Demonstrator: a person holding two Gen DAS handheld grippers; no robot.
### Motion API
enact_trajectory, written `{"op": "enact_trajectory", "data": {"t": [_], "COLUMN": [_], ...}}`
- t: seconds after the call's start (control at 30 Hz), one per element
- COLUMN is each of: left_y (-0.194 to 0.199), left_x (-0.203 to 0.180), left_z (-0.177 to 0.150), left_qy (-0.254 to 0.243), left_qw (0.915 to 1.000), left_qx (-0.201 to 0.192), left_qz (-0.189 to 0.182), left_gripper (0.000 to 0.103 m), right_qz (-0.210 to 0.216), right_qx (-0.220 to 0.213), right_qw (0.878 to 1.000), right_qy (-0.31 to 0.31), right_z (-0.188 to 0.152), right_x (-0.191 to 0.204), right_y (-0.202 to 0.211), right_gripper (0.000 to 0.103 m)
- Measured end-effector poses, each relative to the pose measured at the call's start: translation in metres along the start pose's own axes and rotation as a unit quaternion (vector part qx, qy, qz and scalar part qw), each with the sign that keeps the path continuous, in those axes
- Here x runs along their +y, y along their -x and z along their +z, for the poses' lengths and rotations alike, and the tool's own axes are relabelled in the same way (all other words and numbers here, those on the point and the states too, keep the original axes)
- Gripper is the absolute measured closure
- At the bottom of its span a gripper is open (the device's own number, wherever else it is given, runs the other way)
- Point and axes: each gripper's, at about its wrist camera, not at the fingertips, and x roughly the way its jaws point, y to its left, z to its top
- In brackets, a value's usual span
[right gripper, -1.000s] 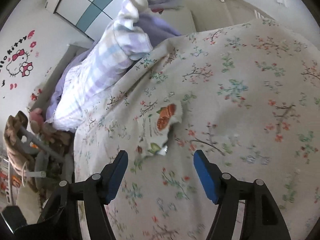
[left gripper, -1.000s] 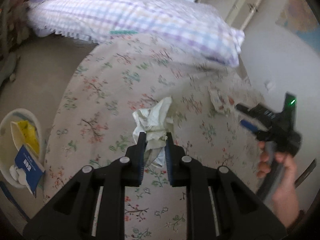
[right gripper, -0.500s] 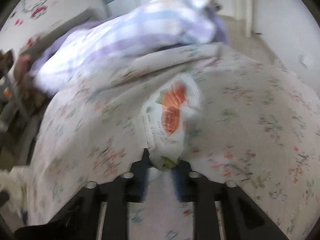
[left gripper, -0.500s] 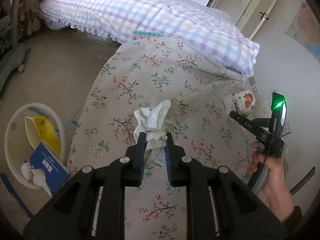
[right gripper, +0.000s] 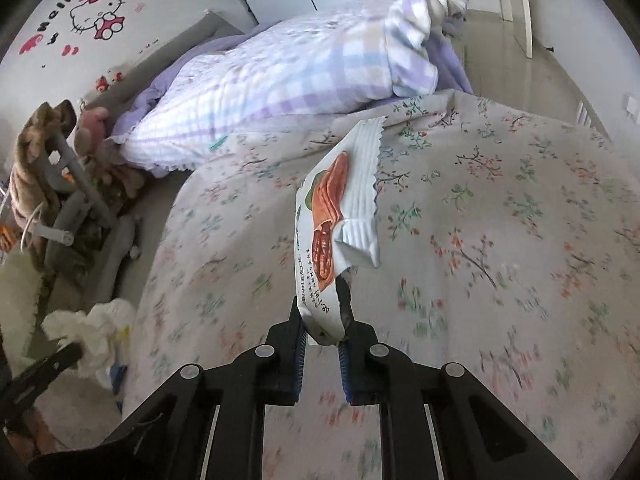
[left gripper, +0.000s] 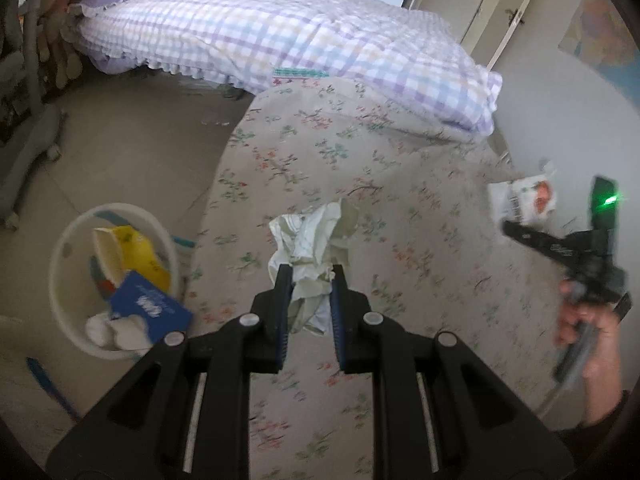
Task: Collect trash
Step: 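Carry the tissue over the wastebasket and release it with the left tool while the right tool carries the wrapper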
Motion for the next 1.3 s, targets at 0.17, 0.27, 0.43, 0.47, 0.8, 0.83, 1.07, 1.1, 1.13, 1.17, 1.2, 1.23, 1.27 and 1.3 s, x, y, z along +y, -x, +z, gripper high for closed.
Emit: {"op": "enact_trajectory", "data": {"t": [0.17,0.27,0.43,0.47,0.8,0.83,1.07,1.1,1.13,1.17,1.2,1.23,1.27,1.3], "left_y": [0.012,0.018,0.033,0.034,0.033,0.031,0.007,0.003,0.001,-0.001,-0.002,-0.003,-0.004,-0.004], "left_x": [0.017,0.026,0.044,0.049,0.119,0.127,0.177,0.181,0.183,0.186,0.19,0.195,0.198,0.202], "left_z": [-0.007,-0.008,-0.016,-0.019,-0.023,-0.023,-0.022,-0.021,-0.02,-0.019,-0.019,-0.019,-0.019,-0.019], "left_qy": [0.017,0.024,0.045,0.049,0.102,0.109,0.174,0.178,0.178,0.178,0.181,0.186,0.19,0.192], "left_qw": [0.9998,0.9997,0.9989,0.9987,0.994,0.9931,0.9825,0.9816,0.9813,0.981,0.9805,0.9796,0.9788,0.9782], "left_qx": [0.004,0.005,-0.007,-0.011,-0.015,-0.013,0.005,0.01,0.012,0.014,0.015,0.014,0.014,0.013], "left_qz": [0.002,0.009,0.008,0.01,0.036,0.041,0.067,0.07,0.072,0.075,0.076,0.076,0.077,0.078], "left_gripper": [0.083,0.083,0.083,0.083,0.083,0.083,0.083,0.083,0.083,0.083,0.083,0.083,0.083,0.083], "right_qz": [-0.026,-0.011,0.047,0.056,0.074,0.076,0.108,0.11,0.111,0.113,0.115,0.117,0.12,0.125], "right_qx": [0.029,0.047,0.052,0.055,0.09,0.091,0.105,0.108,0.111,0.114,0.116,0.118,0.12,0.124], "right_qw": [0.999,0.998,0.995,0.994,0.982,0.982,0.973,0.972,0.971,0.97,0.969,0.968,0.967,0.966], "right_qy": [0.038,0.038,0.066,0.077,0.146,0.15,0.175,0.178,0.18,0.182,0.186,0.188,0.189,0.189], "right_z": [-0.016,-0.028,-0.046,-0.052,-0.06,-0.061,-0.064,-0.065,-0.066,-0.067,-0.068,-0.069,-0.07,-0.072], "right_x": [0.033,0.05,0.1,0.111,0.194,0.201,0.253,0.26,0.265,0.269,0.276,0.28,0.282,0.286], "right_y": [0.015,0.023,0.024,0.021,-0.03,-0.032,-0.065,-0.072,-0.077,-0.081,-0.088,-0.091,-0.094,-0.098], "right_gripper": [0.088,0.088,0.088,0.088,0.088,0.088,0.088,0.088,0.088,0.088,0.088,0.088,0.088,0.088]}}
